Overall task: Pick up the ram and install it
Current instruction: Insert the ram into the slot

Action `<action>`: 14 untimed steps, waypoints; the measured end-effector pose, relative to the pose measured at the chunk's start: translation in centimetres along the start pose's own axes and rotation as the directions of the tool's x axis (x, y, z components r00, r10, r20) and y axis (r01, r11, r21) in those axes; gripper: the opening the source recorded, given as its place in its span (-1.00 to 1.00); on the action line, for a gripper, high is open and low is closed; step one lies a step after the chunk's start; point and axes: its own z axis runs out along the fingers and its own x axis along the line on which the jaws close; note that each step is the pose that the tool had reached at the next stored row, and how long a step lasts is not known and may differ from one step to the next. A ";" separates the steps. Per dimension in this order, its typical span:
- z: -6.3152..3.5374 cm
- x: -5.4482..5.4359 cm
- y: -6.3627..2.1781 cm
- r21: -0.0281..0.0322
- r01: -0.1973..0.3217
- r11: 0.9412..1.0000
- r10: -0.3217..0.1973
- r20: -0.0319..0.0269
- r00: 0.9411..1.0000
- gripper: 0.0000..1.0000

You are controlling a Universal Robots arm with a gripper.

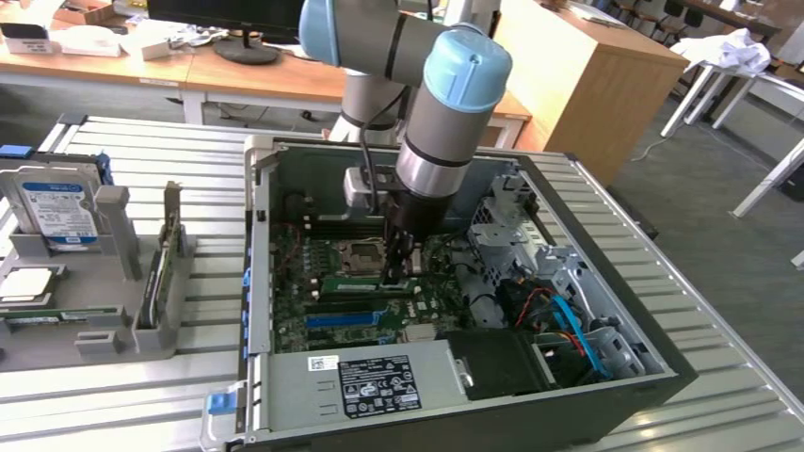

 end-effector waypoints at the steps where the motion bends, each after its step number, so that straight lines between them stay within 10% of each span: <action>1: -0.07 0.0 0.01 0.000 0.000 1.000 0.000 0.000 1.000 -0.76; 14: -1.38 0.0 0.07 0.000 0.000 1.000 0.000 0.000 1.000 -0.76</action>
